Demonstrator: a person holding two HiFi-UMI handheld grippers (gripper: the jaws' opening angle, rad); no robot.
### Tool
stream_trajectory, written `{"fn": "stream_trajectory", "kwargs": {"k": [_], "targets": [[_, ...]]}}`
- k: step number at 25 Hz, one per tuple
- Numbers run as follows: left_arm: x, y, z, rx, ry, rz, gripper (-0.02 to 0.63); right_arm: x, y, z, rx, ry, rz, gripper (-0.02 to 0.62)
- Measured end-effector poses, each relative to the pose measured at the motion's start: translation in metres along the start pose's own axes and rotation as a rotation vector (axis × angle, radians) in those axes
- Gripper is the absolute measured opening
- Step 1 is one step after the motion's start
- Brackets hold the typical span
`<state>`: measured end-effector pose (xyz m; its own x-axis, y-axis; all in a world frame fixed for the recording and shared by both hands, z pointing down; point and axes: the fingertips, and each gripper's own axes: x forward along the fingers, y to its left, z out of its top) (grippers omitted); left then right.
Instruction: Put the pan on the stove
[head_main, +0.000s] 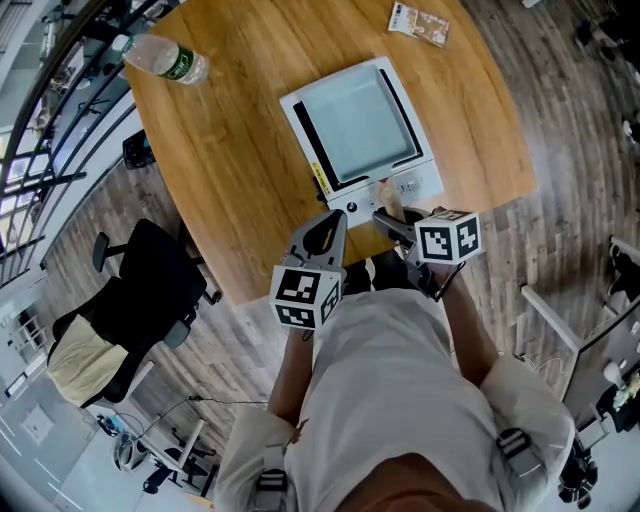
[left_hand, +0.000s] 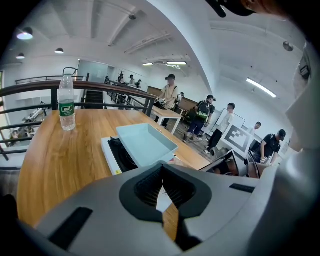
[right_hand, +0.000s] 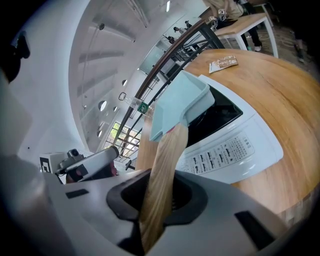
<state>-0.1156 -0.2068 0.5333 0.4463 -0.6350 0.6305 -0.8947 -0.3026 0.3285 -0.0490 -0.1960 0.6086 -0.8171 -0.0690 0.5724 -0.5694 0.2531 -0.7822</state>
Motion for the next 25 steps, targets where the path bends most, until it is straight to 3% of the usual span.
{"fn": "stream_trajectory", "kwargs": {"k": [7, 25], "targets": [[0.005, 0.002, 0.001, -0.008, 0.008, -0.011, 0.018, 0.004, -0.003, 0.002, 0.026, -0.003, 0.021, 0.072], [0.014, 0.004, -0.001, -0.013, 0.027, -0.028, 0.018, 0.018, -0.014, 0.001, -0.025, -0.001, 0.03, 0.08]]}}
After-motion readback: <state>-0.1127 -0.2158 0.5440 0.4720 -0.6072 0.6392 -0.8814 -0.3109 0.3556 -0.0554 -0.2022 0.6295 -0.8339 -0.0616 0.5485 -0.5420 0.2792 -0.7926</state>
